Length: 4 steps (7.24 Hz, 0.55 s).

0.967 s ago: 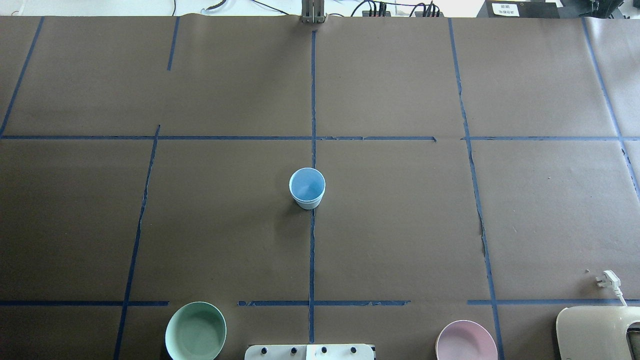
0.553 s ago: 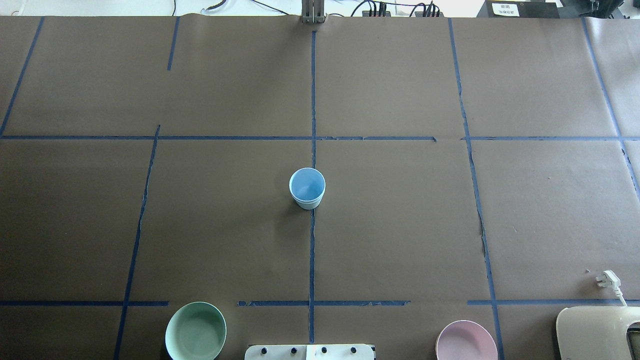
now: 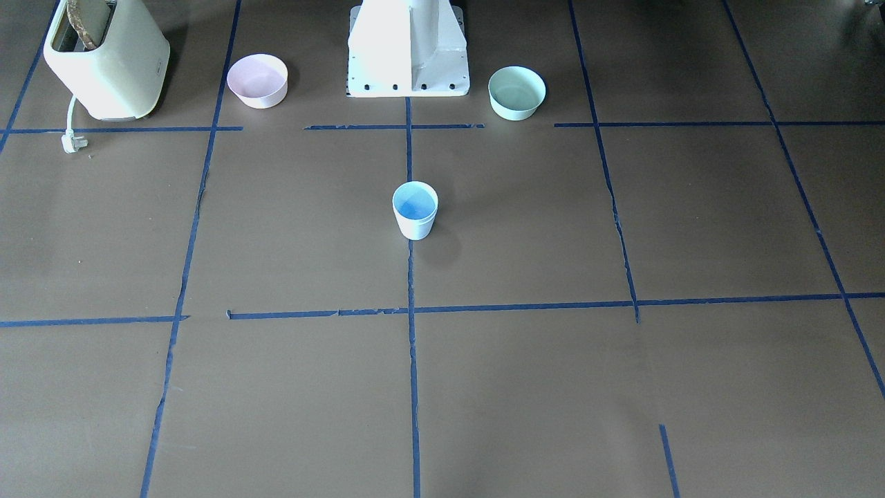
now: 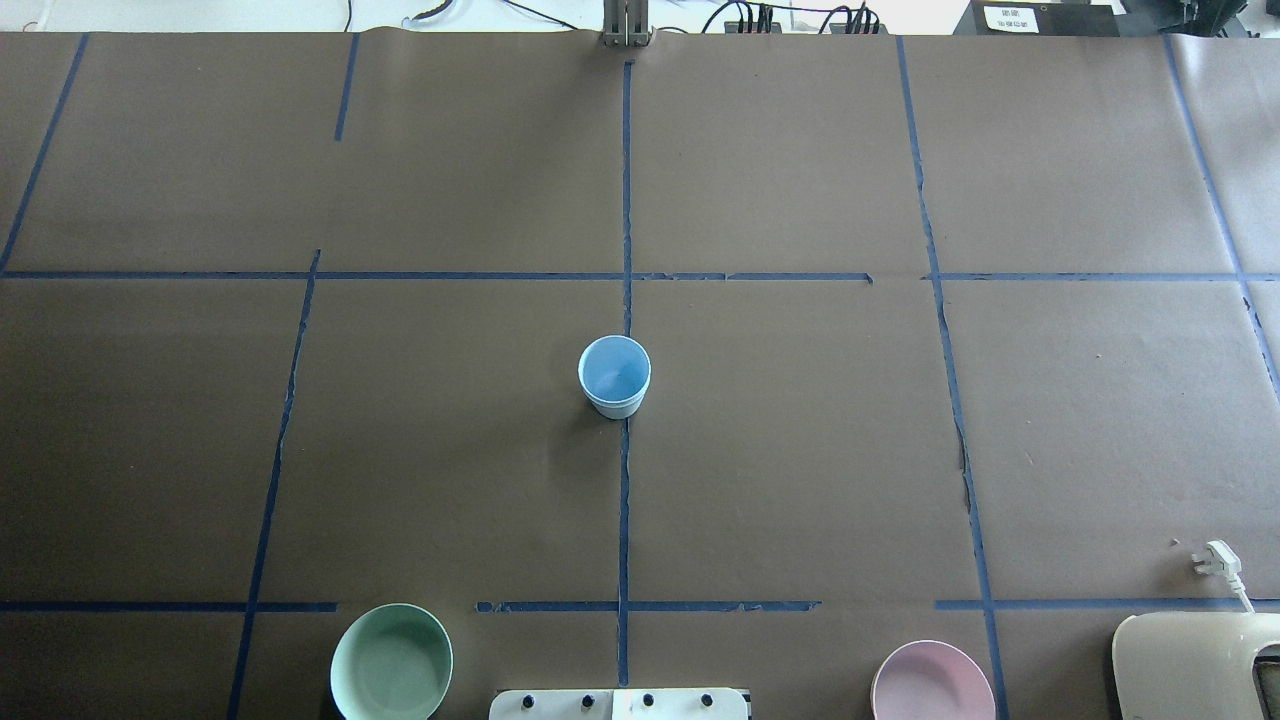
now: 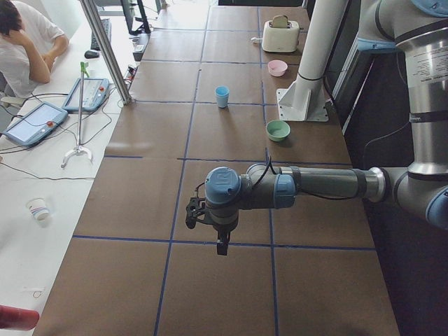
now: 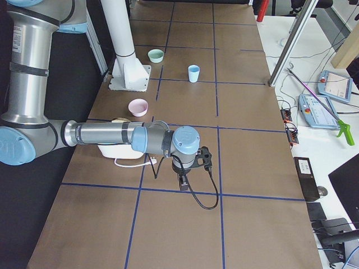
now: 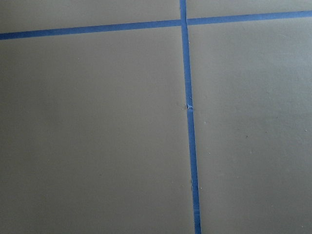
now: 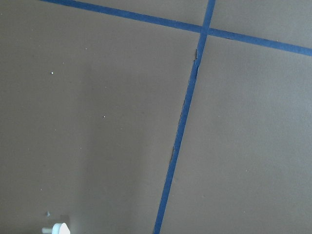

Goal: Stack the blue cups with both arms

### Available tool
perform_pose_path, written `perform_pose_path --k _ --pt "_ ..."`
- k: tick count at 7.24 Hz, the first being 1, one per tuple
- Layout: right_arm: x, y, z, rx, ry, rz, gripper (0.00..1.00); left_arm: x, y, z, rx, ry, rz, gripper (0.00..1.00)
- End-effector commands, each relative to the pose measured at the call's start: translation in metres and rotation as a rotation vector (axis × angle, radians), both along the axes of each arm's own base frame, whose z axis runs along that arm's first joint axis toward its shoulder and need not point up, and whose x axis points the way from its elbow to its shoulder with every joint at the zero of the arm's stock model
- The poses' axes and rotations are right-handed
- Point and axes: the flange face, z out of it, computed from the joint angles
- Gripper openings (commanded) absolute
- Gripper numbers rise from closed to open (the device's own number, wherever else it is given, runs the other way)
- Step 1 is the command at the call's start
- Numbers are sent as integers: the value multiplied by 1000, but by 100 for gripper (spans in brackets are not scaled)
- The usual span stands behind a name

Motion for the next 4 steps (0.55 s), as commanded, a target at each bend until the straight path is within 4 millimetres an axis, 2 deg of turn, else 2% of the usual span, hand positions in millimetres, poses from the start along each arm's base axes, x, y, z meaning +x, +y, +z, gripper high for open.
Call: perform_pose_path --k 1,4 --pt "0 0 0 -1 0 1 100 0 0 -2 5 -1 0 100" --pt "0 2 1 -3 -2 0 100 1 -1 0 2 0 2 100"
